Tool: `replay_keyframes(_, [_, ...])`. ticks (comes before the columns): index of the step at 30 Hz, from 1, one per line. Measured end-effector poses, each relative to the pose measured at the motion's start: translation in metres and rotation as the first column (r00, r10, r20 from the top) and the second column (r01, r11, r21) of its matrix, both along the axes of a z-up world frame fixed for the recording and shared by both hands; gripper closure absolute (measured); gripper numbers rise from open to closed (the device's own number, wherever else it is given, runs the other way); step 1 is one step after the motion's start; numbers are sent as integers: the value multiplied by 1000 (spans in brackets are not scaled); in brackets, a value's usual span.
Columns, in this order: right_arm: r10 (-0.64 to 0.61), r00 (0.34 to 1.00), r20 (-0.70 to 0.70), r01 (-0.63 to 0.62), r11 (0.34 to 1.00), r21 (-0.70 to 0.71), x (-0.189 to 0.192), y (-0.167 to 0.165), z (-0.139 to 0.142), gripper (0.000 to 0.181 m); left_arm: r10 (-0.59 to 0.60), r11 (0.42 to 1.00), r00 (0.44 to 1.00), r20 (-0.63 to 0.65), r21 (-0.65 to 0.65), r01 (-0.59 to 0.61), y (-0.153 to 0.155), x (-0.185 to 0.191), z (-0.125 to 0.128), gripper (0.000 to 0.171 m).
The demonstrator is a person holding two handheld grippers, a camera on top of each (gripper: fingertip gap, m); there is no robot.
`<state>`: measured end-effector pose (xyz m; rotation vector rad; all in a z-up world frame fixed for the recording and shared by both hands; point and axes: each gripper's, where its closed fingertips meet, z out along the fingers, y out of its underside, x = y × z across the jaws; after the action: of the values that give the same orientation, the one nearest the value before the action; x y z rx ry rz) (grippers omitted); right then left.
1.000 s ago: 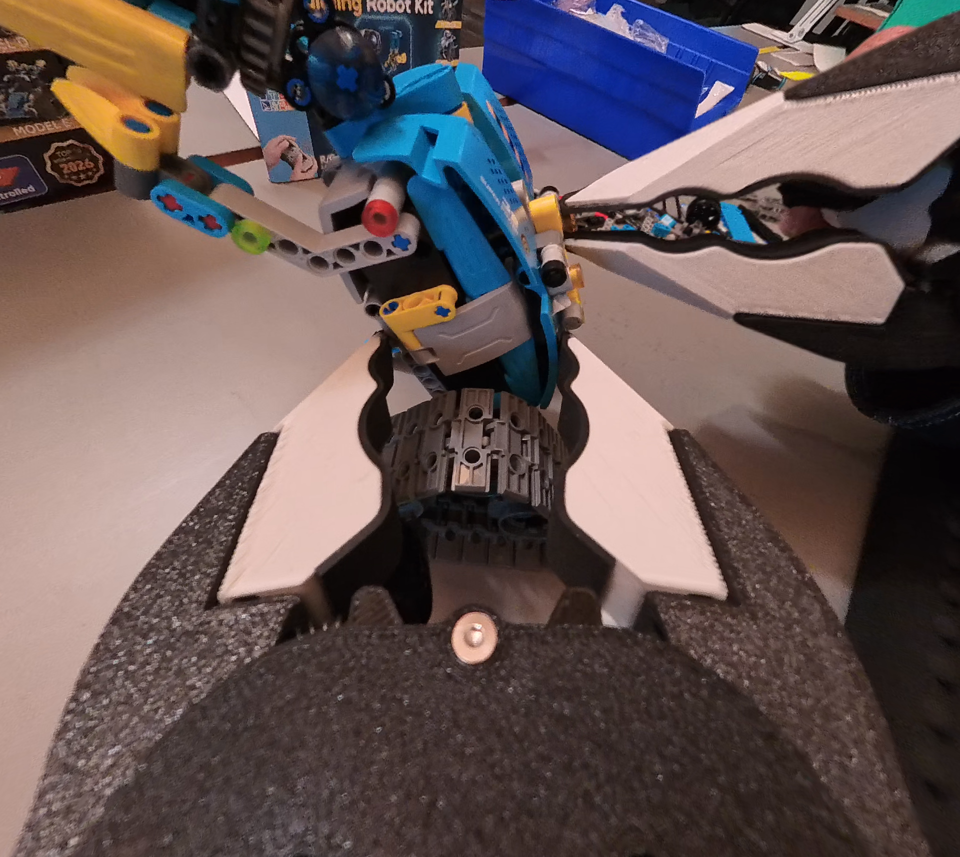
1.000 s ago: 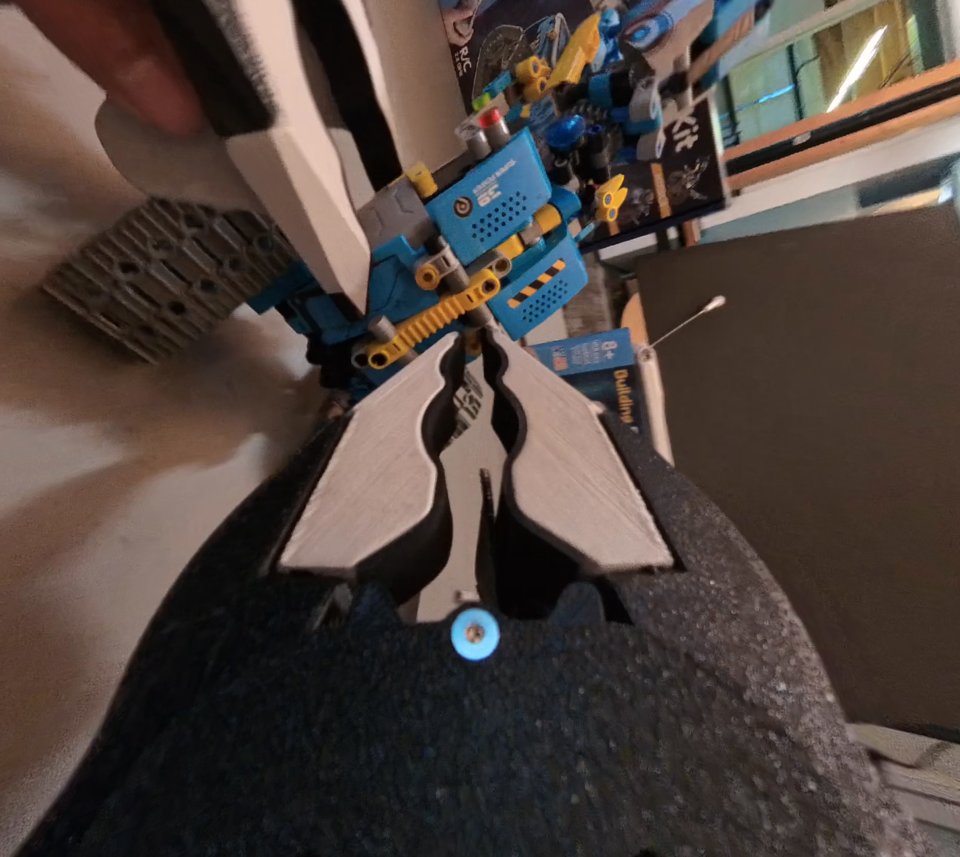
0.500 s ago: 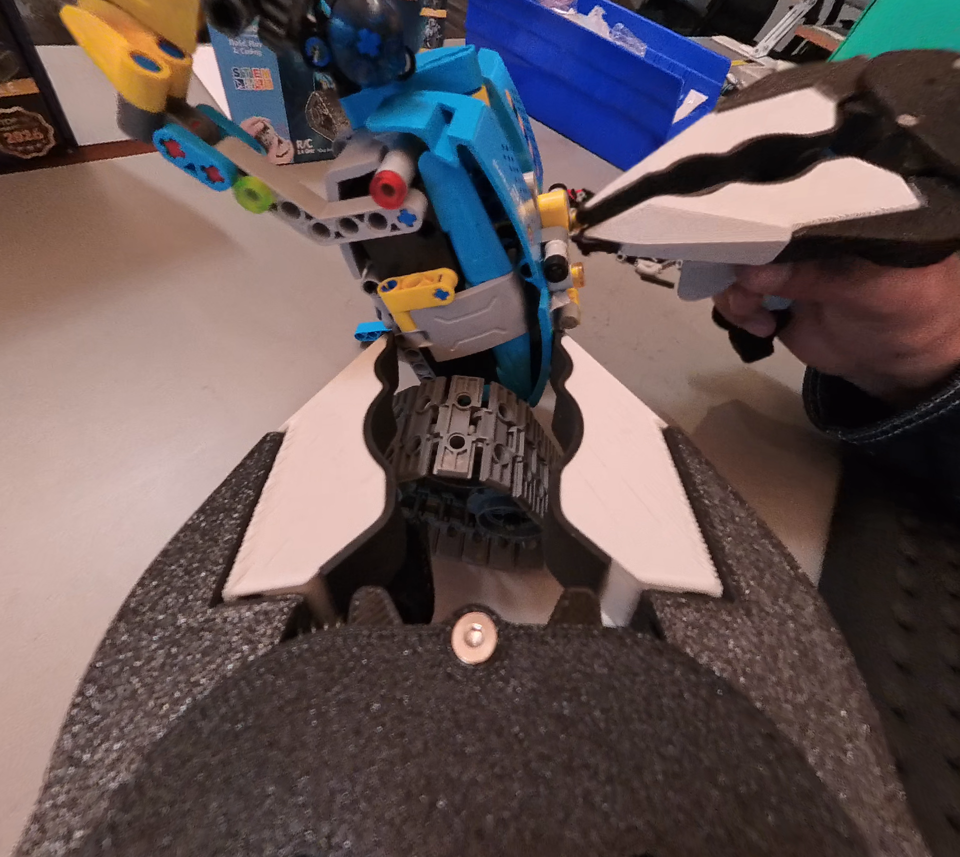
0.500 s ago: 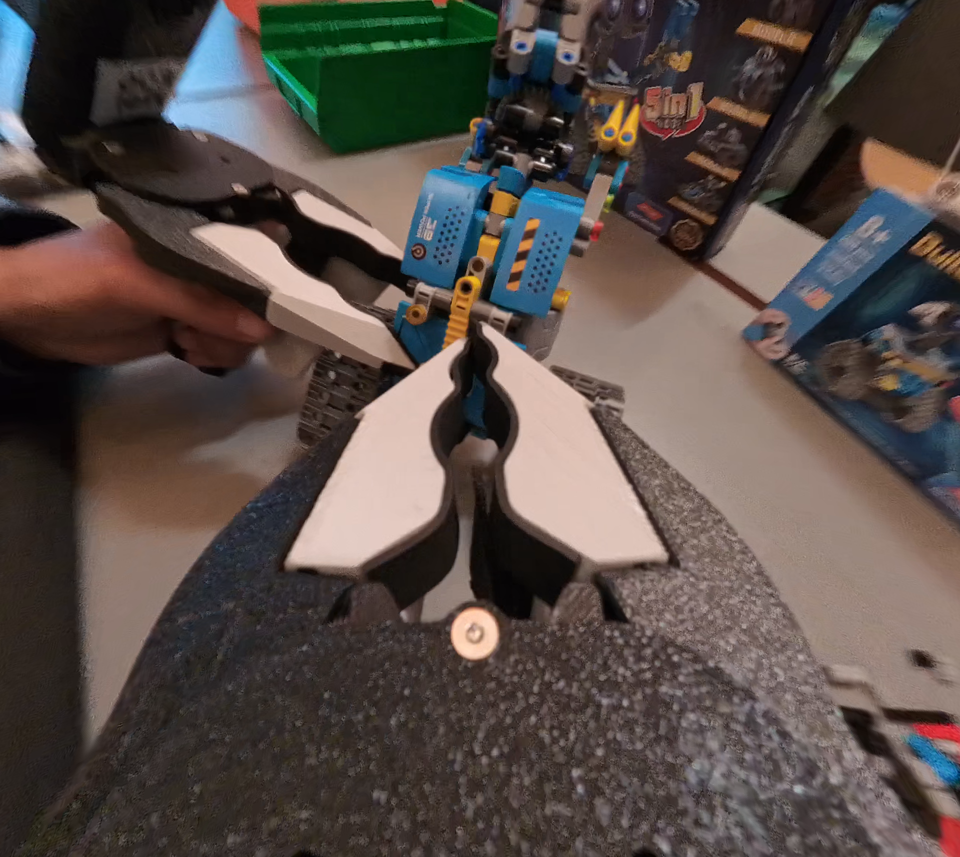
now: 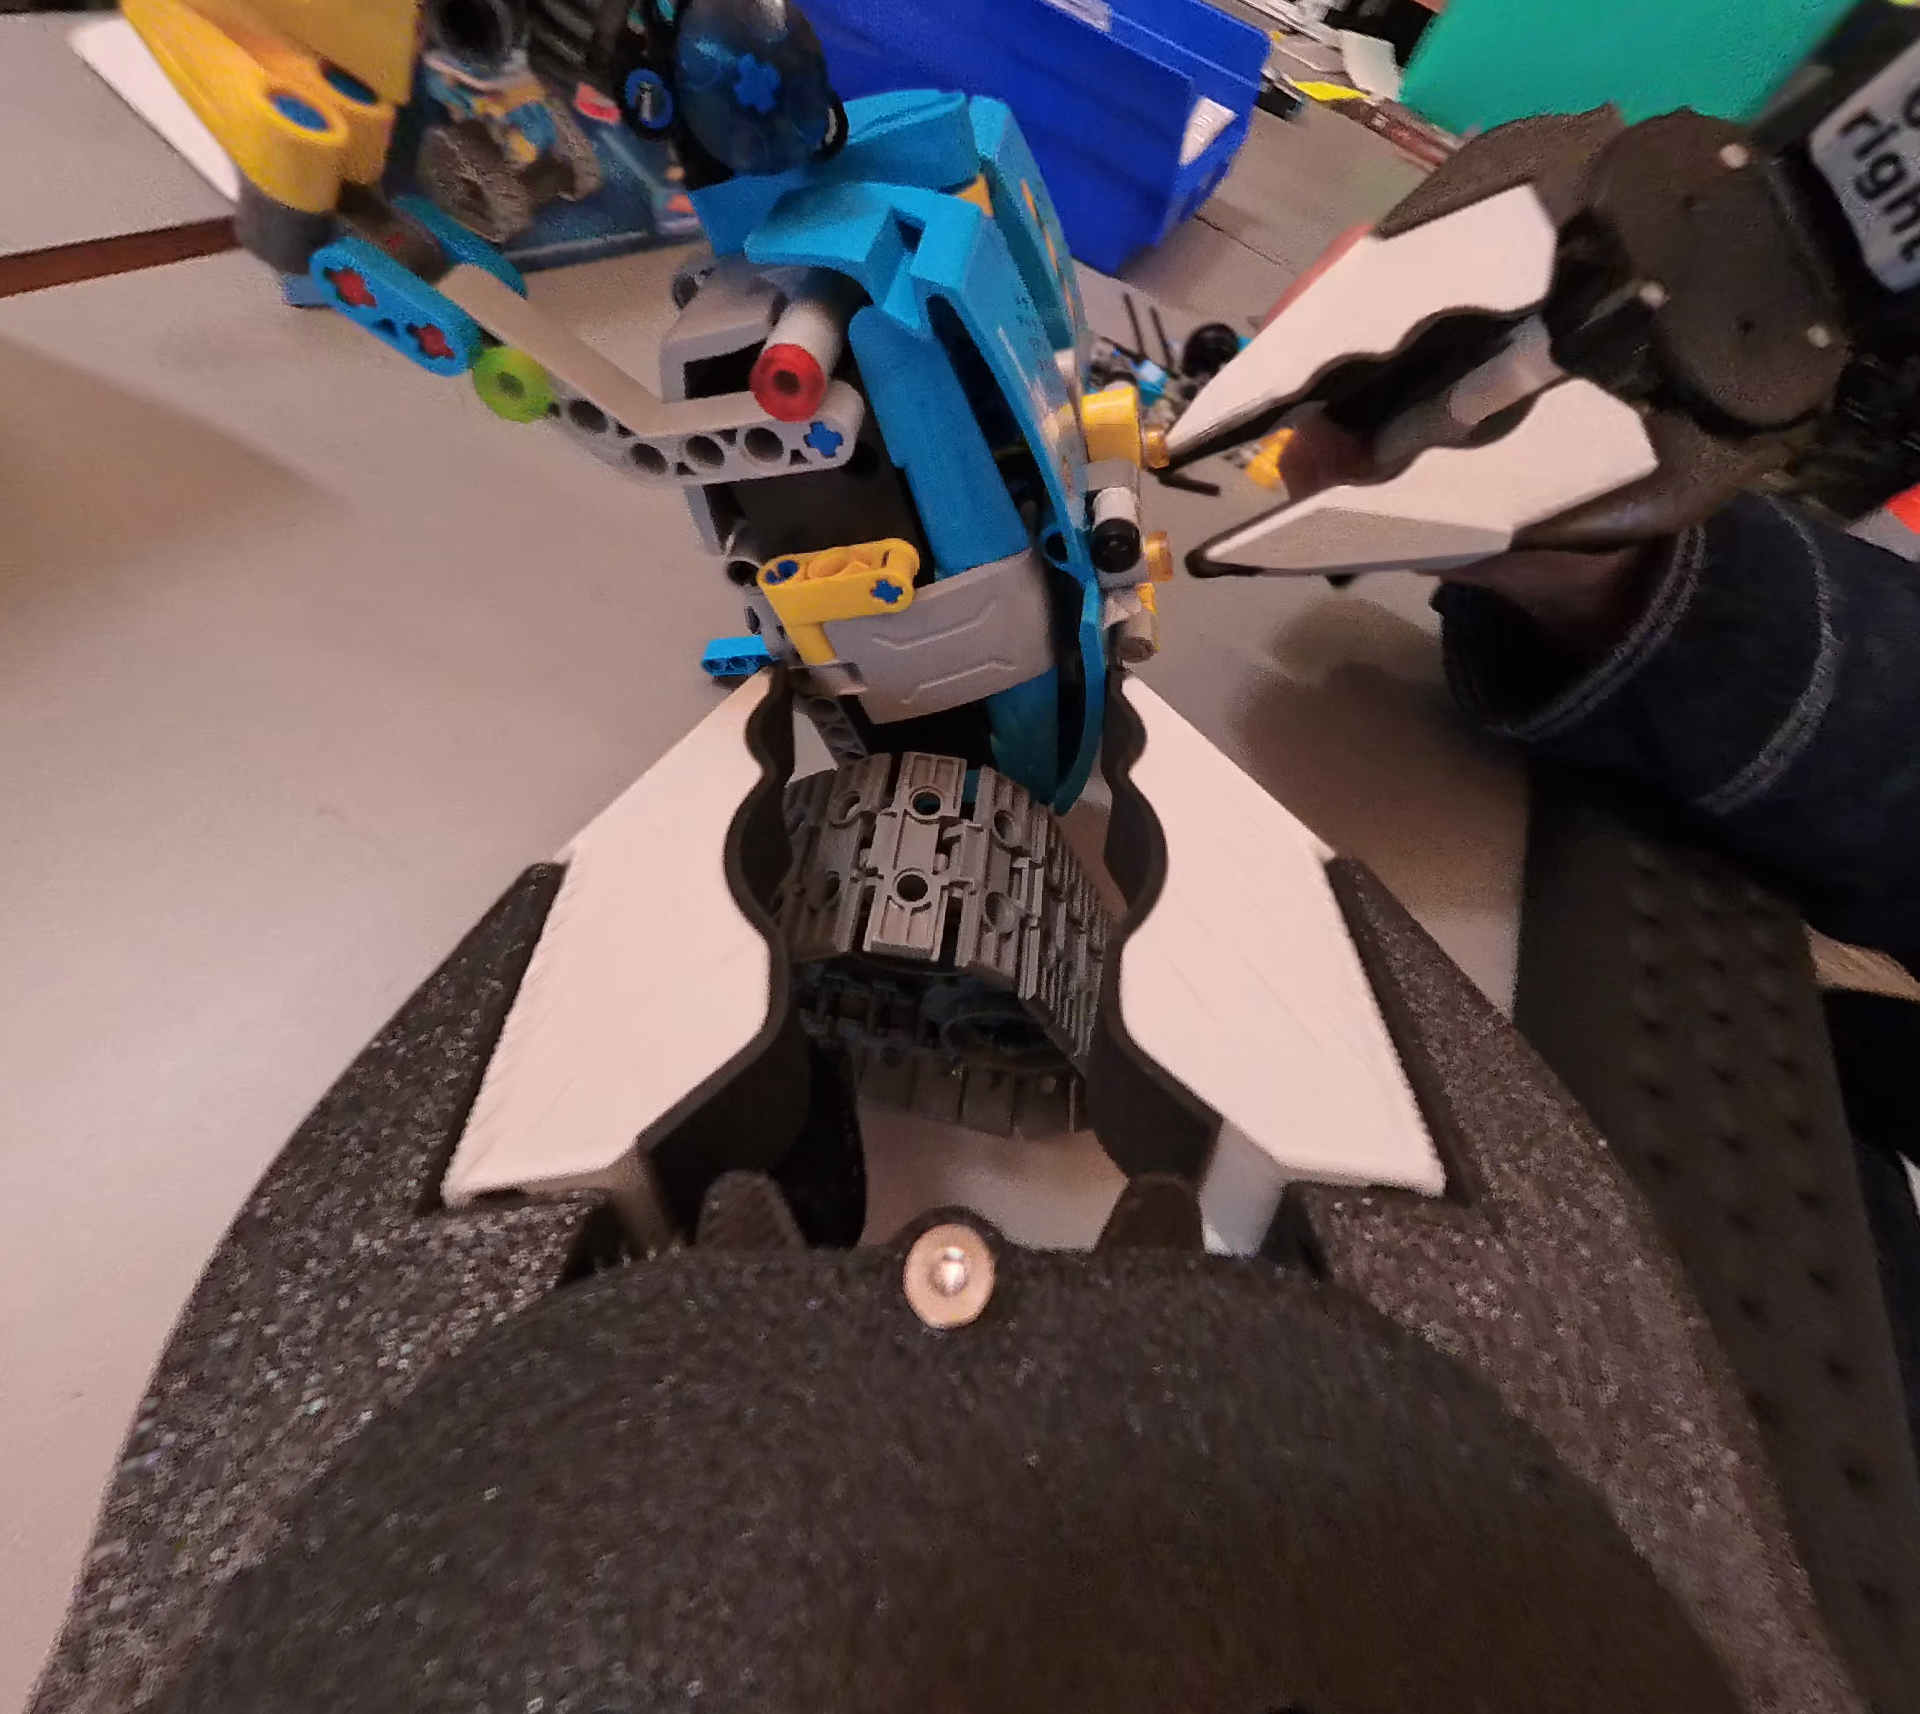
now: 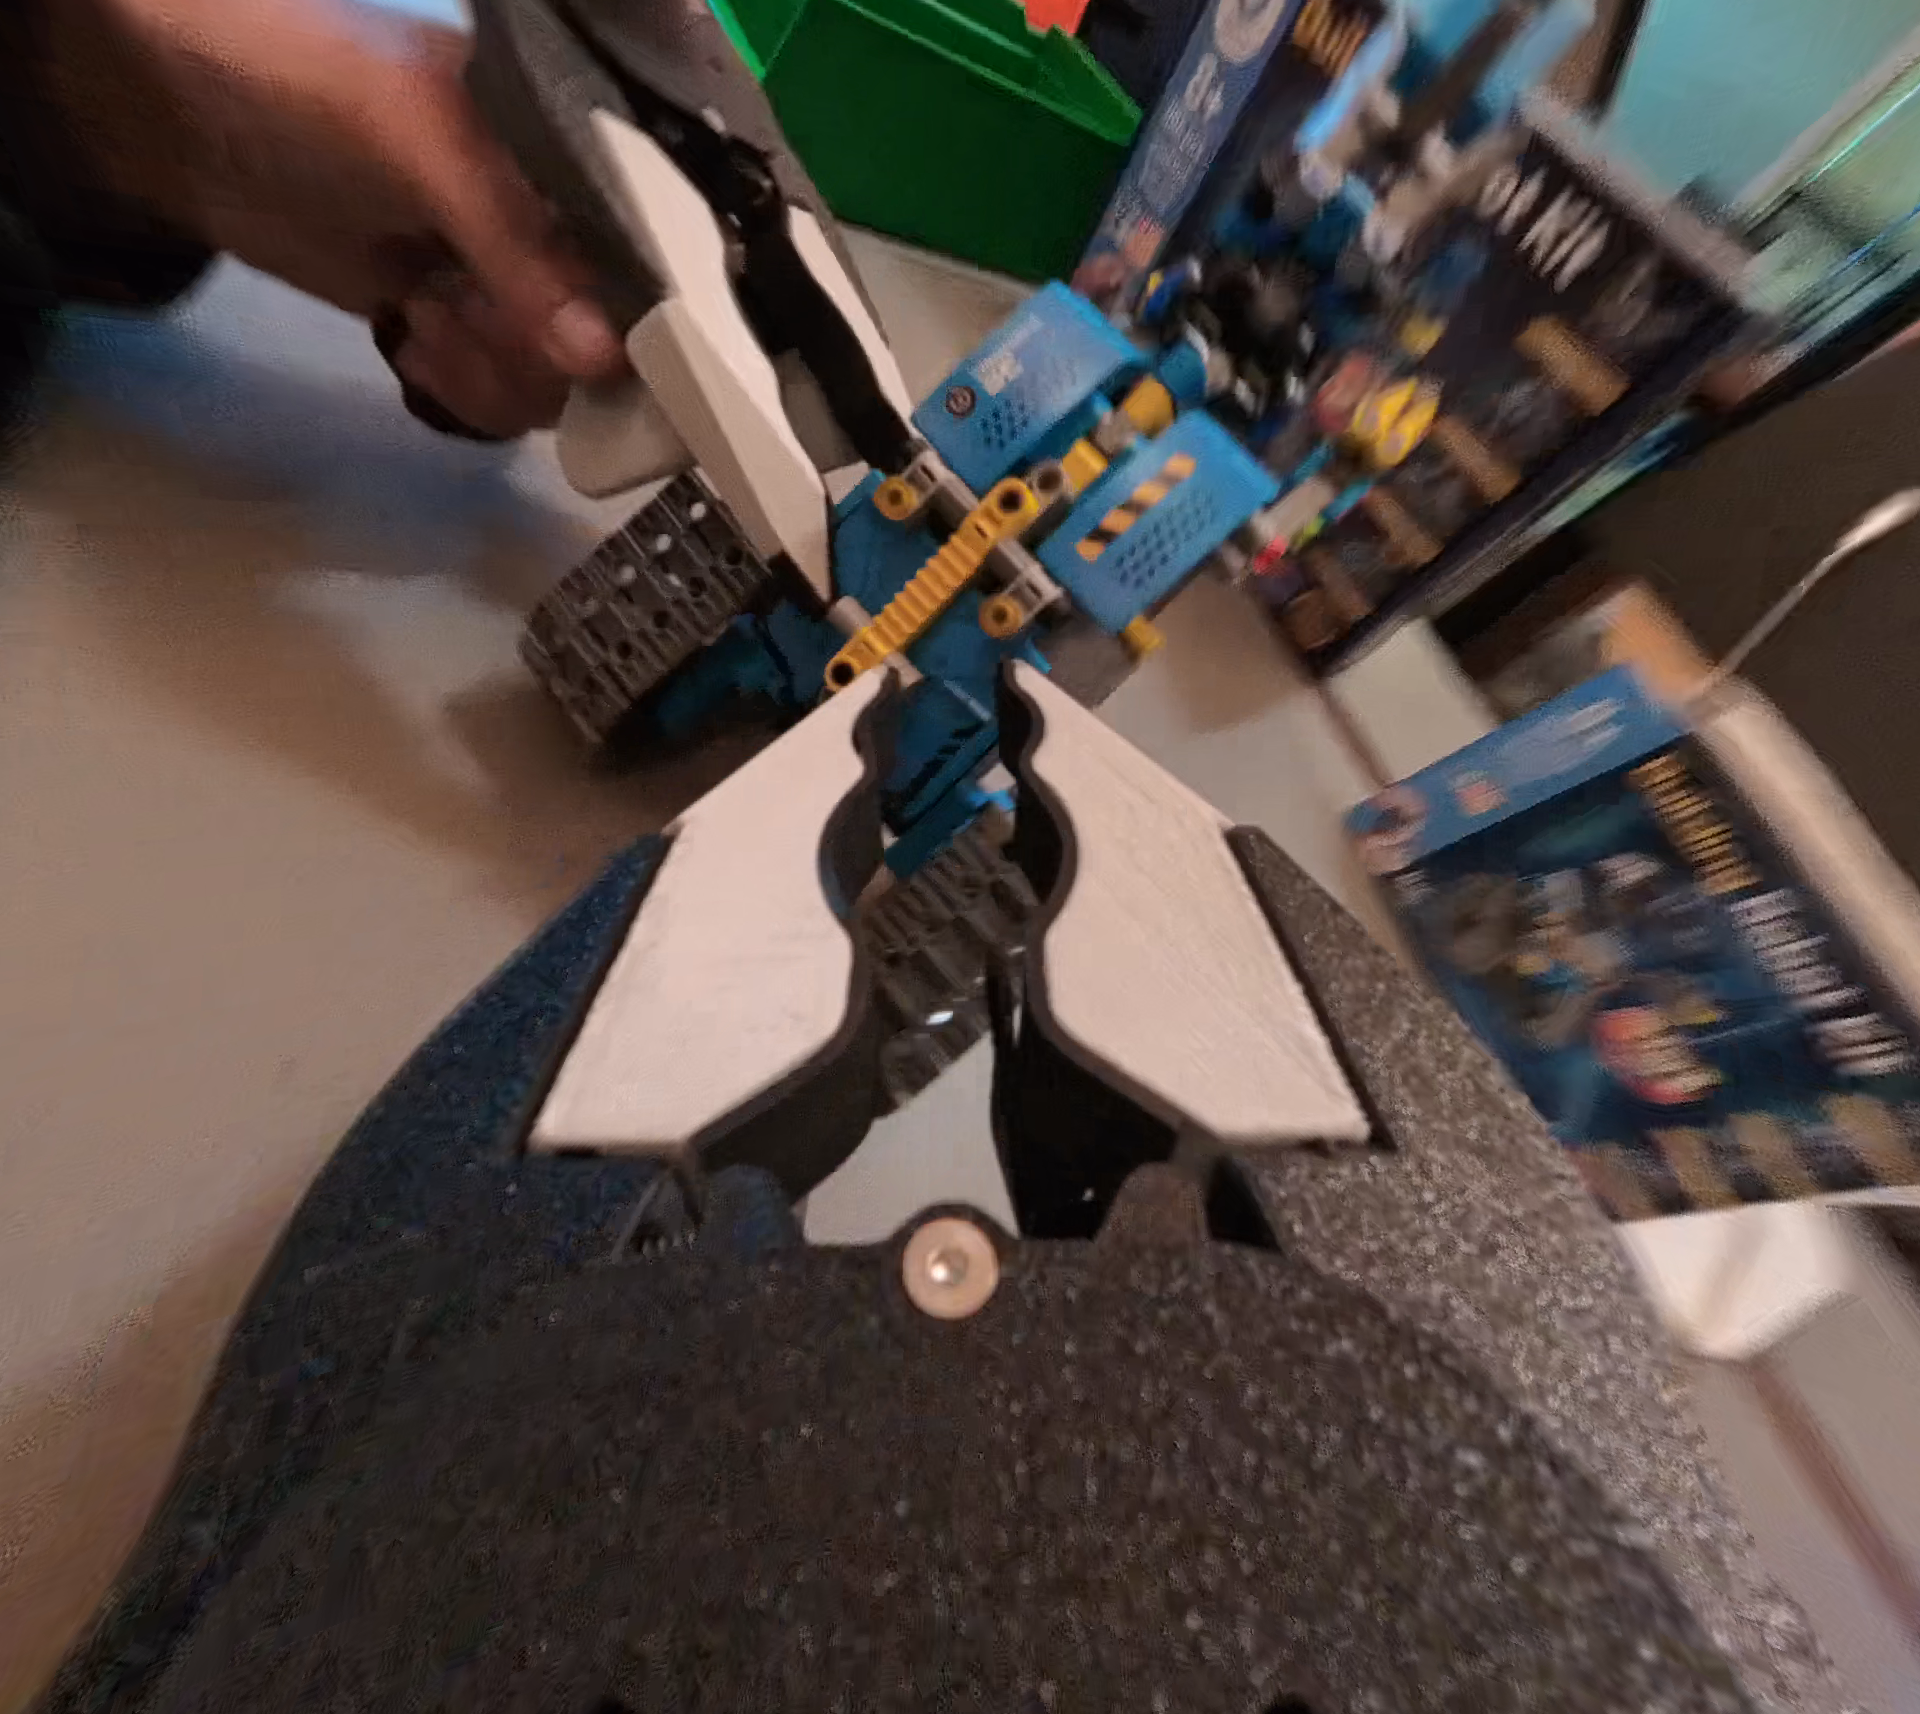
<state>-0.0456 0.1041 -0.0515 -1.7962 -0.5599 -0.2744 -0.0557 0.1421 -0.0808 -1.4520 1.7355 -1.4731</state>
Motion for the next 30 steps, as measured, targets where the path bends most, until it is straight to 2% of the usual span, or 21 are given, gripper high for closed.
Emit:
replay_keyframes(4, [-31, 937, 347, 21, 999, 33, -9, -1, -2, 162, -84, 996, 996, -3, -13, 84, -3, -6, 0, 112])
replay_keyframes(8, [-29, 864, 502, -5, 998, 66, -20, -4, 2, 171, -97, 993, 995, -10, -62, 96, -2, -5, -2, 109])
replay_keyframes(9, [-28, 850, 527, -2, 998, 55, -20, -3, -1, 171, -99, 991, 995, -12, -87, 97, -2, -5, -1, 103])
replay_keyframes(11, [-57, 807, 588, 48, 998, 32, -11, 2, -11, 169, -119, 980, 993, -9, -160, 116, -5, -2, 3, 75])
replay_keyframes(12, [-44, 796, 603, 42, 999, 17, -12, 3, -15, 169, -127, 974, 992, 0, -188, 124, -5, 0, 6, 67])
replay_keyframes(14, [-36, 792, 609, 33, 999, 16, -14, 5, -16, 170, -127, 971, 992, 12, -202, 127, -3, 6, 10, 65])
replay_keyframes(16, [-48, 779, 625, 41, 999, 26, -13, 8, -15, 170, -126, 983, 992, -3, -138, 124, -1, 10, 4, 73])
replay_keyframes(18, [-48, 786, 617, 46, 999, 19, -13, 9, -15, 170, -123, 990, 992, -14, -72, 122, -2, 11, -1, 72])
replay_keyframes(21, [-46, 798, 601, 59, 998, -1, -10, 10, -12, 176, -139, 990, 990, -8, 3, 139, -3, 10, -2, 83])
replay_keyframes(23, [-30, 812, 583, 84, 994, -66, -5, 8, -15, 176, -146, 986, 989, 11, 80, 144, -1, 7, -3, 111])
replay_keyframes(30, [2, 854, 520, 43, 996, -76, -4, 5, -16, 177, -159, 984, 987, 24, 80, 157, -3, 5, -4, 112])
